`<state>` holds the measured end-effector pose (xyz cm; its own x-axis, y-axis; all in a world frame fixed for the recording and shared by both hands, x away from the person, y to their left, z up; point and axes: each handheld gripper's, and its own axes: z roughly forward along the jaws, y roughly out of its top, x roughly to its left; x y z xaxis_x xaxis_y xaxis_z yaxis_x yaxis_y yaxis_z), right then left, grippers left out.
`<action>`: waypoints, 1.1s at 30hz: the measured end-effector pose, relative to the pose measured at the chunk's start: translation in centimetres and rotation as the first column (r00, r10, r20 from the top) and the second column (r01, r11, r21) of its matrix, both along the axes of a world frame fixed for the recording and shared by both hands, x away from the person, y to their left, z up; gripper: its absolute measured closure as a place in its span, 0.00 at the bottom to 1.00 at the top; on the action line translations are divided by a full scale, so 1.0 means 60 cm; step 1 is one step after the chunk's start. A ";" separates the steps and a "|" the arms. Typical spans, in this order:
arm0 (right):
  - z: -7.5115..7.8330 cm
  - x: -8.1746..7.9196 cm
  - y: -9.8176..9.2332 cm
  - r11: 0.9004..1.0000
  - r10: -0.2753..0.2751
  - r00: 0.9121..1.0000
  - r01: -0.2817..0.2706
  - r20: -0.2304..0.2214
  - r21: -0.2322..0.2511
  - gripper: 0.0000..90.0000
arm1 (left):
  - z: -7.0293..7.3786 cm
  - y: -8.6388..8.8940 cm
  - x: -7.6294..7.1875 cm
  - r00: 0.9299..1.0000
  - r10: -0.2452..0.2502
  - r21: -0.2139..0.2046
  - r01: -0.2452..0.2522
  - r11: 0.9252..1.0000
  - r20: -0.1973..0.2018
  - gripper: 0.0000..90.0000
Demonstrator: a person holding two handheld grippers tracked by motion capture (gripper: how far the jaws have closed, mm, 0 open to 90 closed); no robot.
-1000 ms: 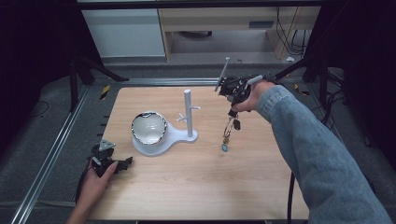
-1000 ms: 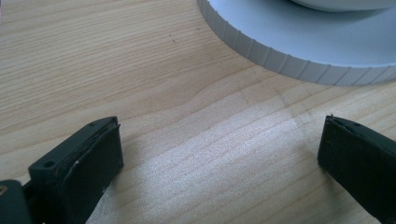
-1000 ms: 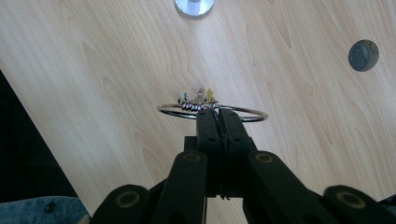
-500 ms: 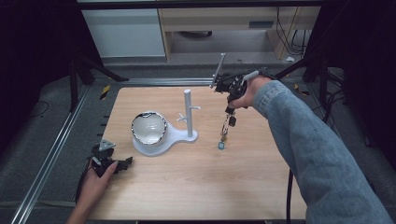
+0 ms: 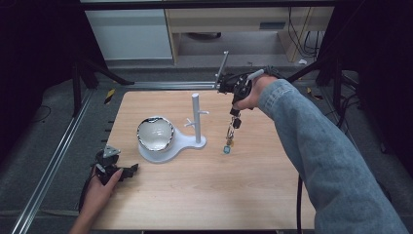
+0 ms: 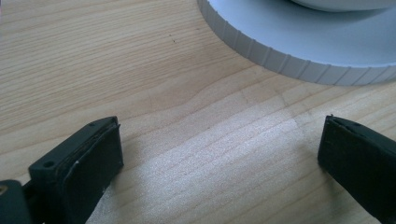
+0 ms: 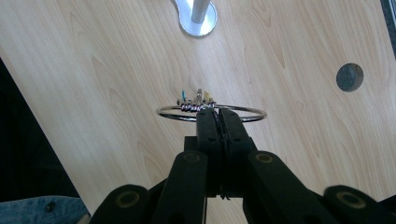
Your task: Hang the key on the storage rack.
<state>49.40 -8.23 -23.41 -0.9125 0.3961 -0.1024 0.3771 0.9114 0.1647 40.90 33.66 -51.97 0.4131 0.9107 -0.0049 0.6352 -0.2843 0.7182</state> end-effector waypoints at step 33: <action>0.034 0.009 0.058 0.999 0.043 0.999 -0.043 0.018 0.005 0.98 | 0.000 0.000 0.000 1.000 0.000 -0.001 0.000 1.000 0.001 0.00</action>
